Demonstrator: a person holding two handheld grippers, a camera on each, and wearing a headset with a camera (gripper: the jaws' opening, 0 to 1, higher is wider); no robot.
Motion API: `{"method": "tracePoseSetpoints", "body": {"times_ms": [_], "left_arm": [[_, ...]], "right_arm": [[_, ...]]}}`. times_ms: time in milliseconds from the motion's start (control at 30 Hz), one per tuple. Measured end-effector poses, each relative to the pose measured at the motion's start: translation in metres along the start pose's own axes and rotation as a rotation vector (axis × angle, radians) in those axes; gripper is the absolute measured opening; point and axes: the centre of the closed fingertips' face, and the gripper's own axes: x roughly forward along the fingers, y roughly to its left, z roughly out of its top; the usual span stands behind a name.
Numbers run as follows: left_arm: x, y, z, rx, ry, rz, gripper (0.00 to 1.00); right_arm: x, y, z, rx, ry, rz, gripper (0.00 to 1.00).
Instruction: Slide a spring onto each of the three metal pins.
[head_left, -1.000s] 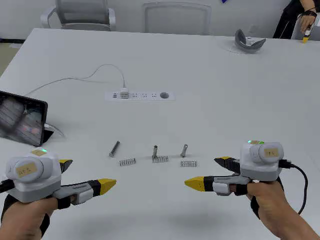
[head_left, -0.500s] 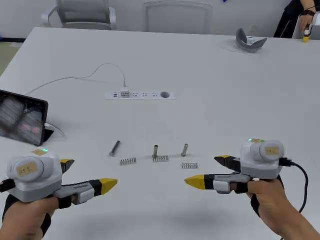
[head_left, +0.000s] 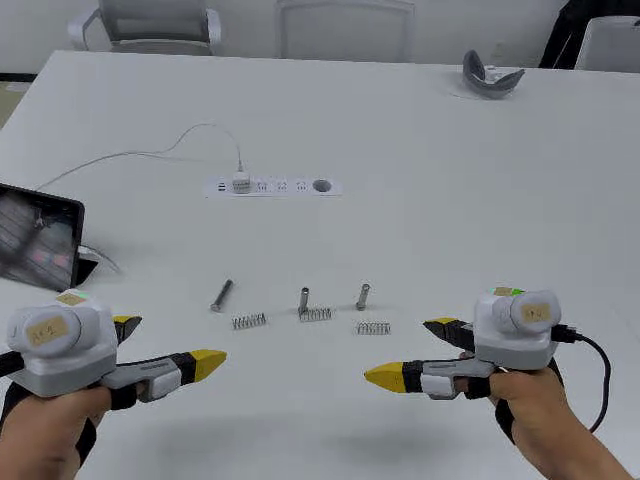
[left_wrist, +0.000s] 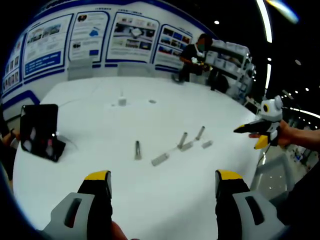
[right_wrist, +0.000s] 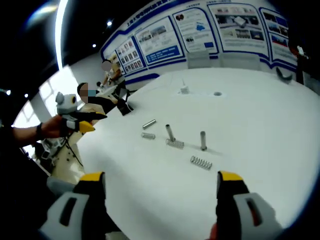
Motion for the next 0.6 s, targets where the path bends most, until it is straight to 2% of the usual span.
{"method": "tracePoseSetpoints", "body": {"times_ms": [600], "left_arm": [[0.019, 0.002, 0.006, 0.011, 0.026, -0.031, 0.83]], "right_arm": [[-0.003, 0.005, -0.004, 0.013, 0.001, -0.013, 0.92]]}}
